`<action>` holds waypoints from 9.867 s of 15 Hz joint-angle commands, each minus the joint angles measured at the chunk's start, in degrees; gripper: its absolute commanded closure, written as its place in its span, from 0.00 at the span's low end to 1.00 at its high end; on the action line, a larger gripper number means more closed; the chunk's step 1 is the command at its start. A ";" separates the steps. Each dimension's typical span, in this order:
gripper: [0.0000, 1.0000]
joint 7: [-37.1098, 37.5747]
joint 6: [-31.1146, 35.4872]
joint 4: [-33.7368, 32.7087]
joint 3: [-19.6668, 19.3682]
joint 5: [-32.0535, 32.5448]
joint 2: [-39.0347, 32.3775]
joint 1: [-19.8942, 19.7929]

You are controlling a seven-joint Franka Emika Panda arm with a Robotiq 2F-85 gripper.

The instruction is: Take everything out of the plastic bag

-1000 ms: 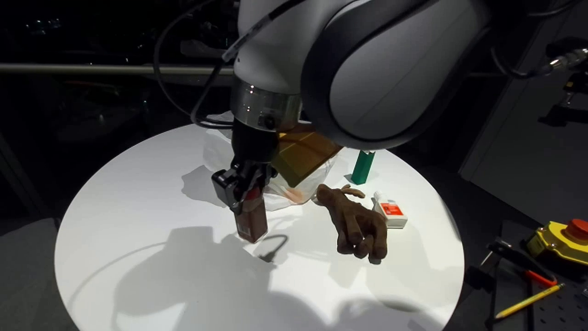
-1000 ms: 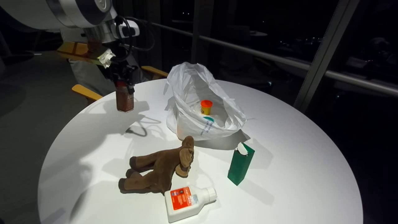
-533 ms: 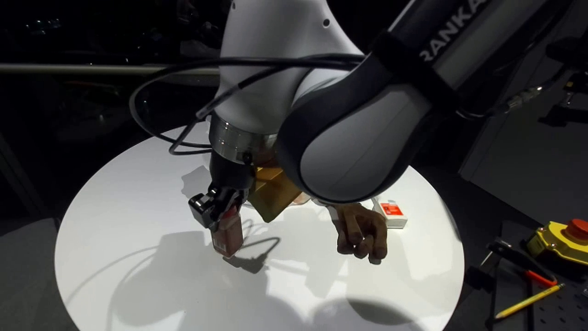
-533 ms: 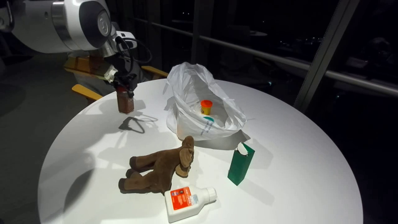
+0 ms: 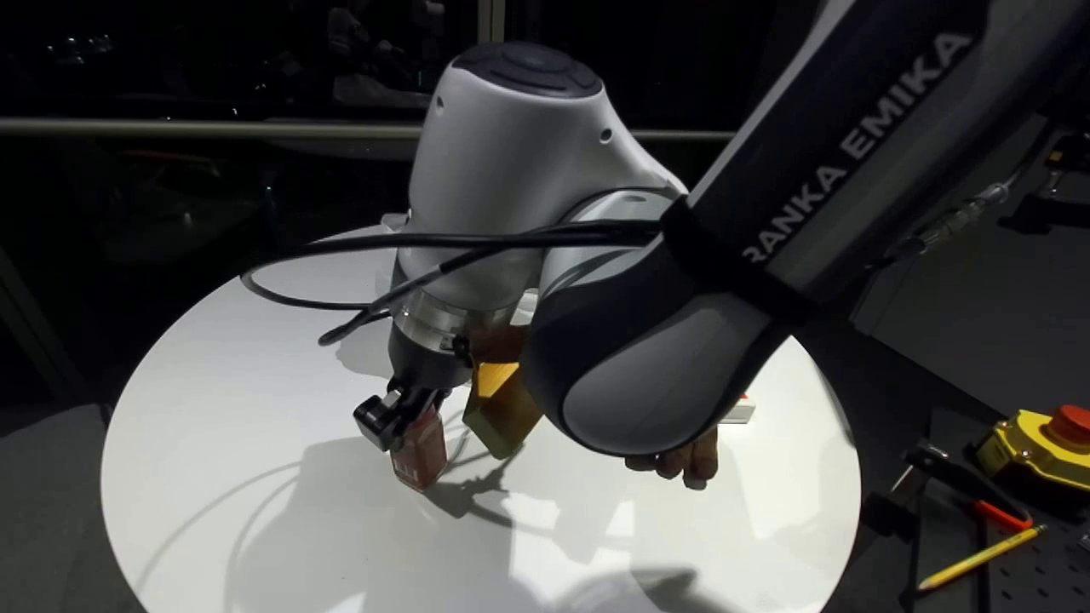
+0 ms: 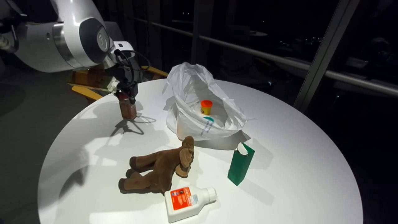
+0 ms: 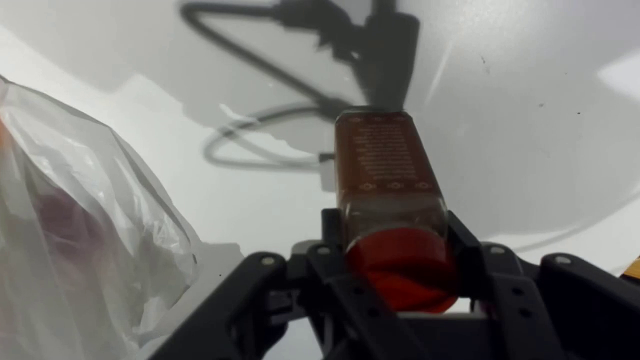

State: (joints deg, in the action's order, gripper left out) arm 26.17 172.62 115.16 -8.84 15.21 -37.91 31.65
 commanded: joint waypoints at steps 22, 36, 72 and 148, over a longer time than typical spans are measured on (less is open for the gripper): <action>0.00 -3.28 -19.24 -7.21 3.31 -11.28 8.46 -15.26; 0.00 7.12 -16.52 -9.28 0.19 -19.31 5.39 -21.29; 0.94 -8.29 -11.08 7.80 7.70 -19.13 6.21 -21.52; 0.95 -34.73 -0.56 -17.87 43.55 -35.79 -10.26 -61.46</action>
State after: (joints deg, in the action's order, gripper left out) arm -5.88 170.66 97.57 31.79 -17.90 -48.55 -27.82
